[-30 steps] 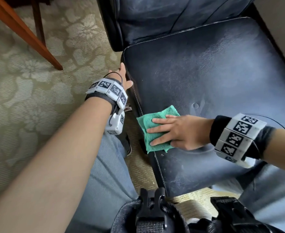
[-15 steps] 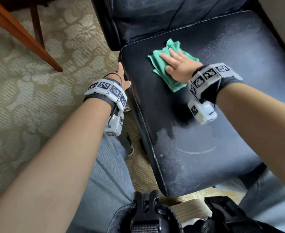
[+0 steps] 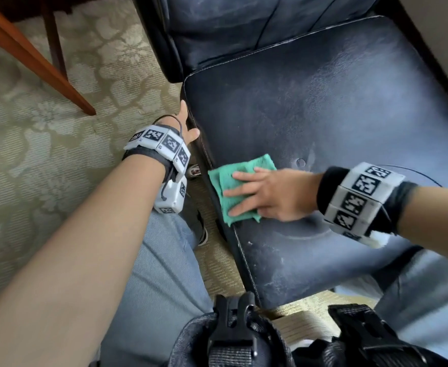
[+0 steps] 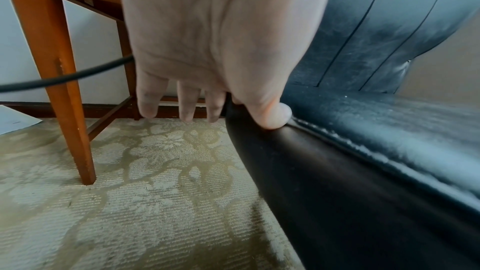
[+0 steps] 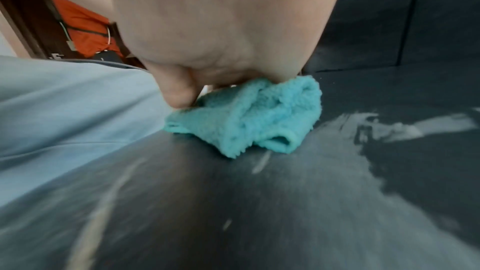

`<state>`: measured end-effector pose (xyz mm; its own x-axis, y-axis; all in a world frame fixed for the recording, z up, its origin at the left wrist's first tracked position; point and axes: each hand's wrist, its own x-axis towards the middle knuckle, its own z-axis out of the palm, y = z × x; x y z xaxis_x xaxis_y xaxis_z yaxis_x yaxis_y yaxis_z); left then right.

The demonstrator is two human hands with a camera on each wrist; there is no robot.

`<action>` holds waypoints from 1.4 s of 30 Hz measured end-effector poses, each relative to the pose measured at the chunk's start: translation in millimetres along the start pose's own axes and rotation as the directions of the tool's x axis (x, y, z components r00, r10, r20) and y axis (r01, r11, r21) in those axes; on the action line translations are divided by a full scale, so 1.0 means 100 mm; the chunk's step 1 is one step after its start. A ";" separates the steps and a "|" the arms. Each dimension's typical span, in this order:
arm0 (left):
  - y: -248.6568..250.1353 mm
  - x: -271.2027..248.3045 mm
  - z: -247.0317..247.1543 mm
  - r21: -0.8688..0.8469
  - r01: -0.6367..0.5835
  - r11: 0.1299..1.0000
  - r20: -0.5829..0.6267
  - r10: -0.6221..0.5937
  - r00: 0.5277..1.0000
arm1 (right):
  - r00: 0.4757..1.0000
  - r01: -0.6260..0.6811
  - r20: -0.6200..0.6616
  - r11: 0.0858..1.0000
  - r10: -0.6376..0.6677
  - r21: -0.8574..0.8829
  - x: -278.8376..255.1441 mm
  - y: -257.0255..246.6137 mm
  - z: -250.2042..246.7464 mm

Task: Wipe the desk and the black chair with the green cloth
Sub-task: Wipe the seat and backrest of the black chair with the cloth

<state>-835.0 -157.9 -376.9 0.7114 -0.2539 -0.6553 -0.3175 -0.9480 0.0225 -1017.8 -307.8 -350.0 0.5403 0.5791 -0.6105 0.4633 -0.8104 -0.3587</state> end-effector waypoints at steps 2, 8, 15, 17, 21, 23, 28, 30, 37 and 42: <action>0.00 0.01 0.00 0.009 0.019 1.000 0.003 -0.019 1.000 | 0.999 0.037 -0.028 0.992 -0.034 0.120 -0.11 -0.01 0.09; -0.02 0.01 0.03 -0.041 0.004 0.999 -0.053 -0.006 0.999 | 0.953 -0.236 -0.157 0.959 0.260 0.155 -0.35 0.38 0.15; -0.01 0.00 0.16 -0.147 -0.009 0.989 -0.150 -0.013 0.989 | 0.456 -0.691 -0.171 0.469 0.873 0.550 -0.74 1.35 0.17; 0.01 0.03 0.09 -0.048 0.016 0.999 -0.096 -0.021 0.995 | 0.431 -0.706 -0.107 0.408 0.896 0.579 -0.60 1.33 0.11; -0.03 0.10 0.11 -0.070 -0.005 0.998 -0.092 -0.002 0.996 | 0.488 -0.671 -0.129 0.466 0.863 0.577 -0.28 1.18 -0.09; -0.05 0.09 0.17 -0.173 -0.036 0.984 -0.148 0.010 0.989 | 0.554 -0.652 -0.153 0.541 0.818 0.531 -0.13 1.11 -0.20; -0.07 0.09 0.23 -0.229 -0.073 0.971 -0.199 0.027 0.980 | 0.677 -0.584 -0.195 0.678 0.710 0.446 0.27 0.92 -0.46; -0.08 0.11 0.23 -0.223 -0.066 0.973 -0.198 0.021 0.980 | 0.708 -0.563 -0.203 0.713 0.677 0.417 0.37 0.86 -0.52; -0.05 0.10 0.14 -0.132 -0.027 0.991 -0.082 0.016 0.997 | 0.885 -0.383 -0.211 0.907 0.414 0.174 0.38 0.55 -0.44; 0.01 0.01 0.05 -0.043 0.009 0.999 -0.044 -0.011 0.999 | 0.961 -0.253 -0.112 0.967 0.254 0.016 0.11 0.25 -0.16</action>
<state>-837.5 -157.8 -380.8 0.7417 -0.2520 -0.6216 -0.2843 -0.9575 0.0490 -989.4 -319.9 -354.7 0.7153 0.3609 -0.5985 0.3001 -0.9320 -0.2034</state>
